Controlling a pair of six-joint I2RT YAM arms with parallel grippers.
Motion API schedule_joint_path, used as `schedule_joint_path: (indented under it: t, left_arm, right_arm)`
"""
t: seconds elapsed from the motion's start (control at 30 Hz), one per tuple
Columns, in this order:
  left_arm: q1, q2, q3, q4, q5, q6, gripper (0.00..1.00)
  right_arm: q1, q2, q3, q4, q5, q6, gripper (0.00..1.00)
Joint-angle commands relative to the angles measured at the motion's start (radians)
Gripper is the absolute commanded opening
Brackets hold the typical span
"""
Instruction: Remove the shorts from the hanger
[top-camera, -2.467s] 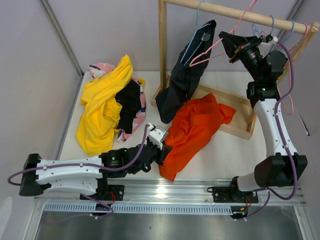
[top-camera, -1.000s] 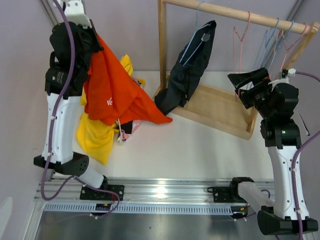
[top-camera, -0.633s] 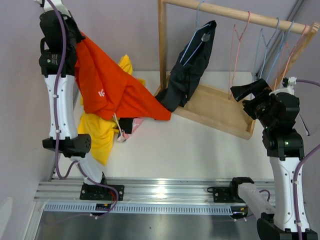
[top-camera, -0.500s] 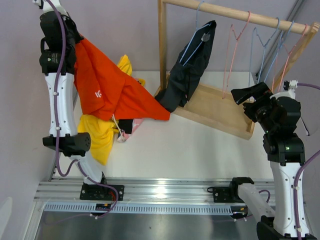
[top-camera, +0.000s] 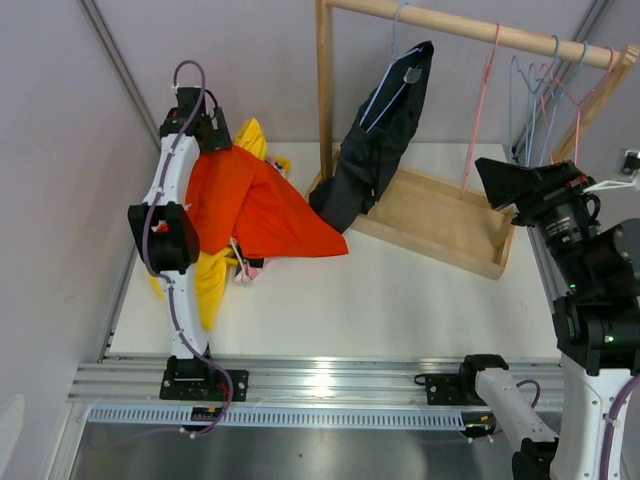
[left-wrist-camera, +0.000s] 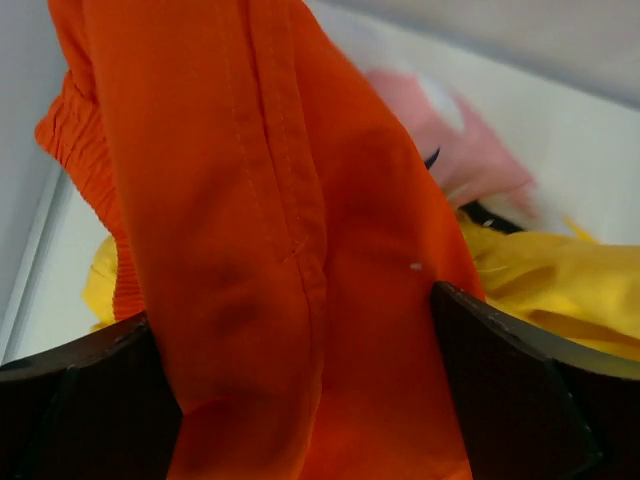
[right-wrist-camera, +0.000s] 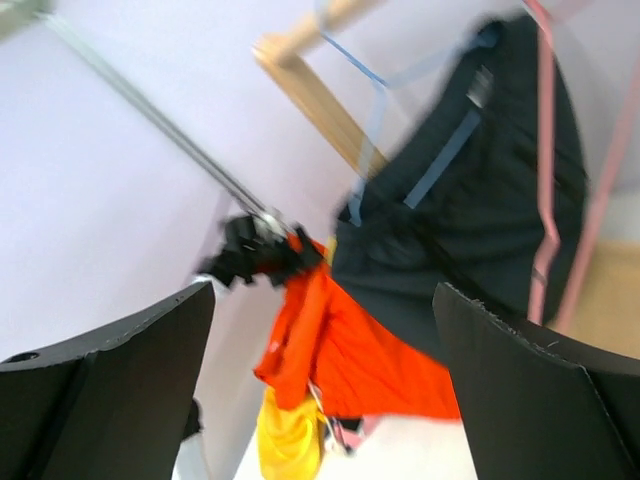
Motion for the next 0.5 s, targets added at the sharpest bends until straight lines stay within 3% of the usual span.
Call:
schedule_joint_path:
  t: [0.0, 0.27, 0.37, 0.47]
  left_arm:
    - [-0.004, -0.054, 0.057, -0.036, -0.033, -0.042, 0.99]
    - [-0.122, -0.377, -0.035, -0.007, -0.145, -0.001, 0.99]
    - [-0.163, -0.499, -0.085, -0.025, -0.163, -0.012, 0.99]
    - [-0.225, -0.668, -0.24, -0.001, -0.159, 0.002, 0.99]
  right_arm:
    - [0.003, 0.039, 0.086, 0.086, -0.079, -0.019, 0.99]
    - [0.02, 0.189, 0.182, 0.193, -0.1, 0.017, 0.97]
    - [0.081, 0.298, 0.264, 0.183, -0.041, -0.032, 0.96]
    - [0.175, 0.434, 0.414, 0.123, 0.039, -0.11, 0.96]
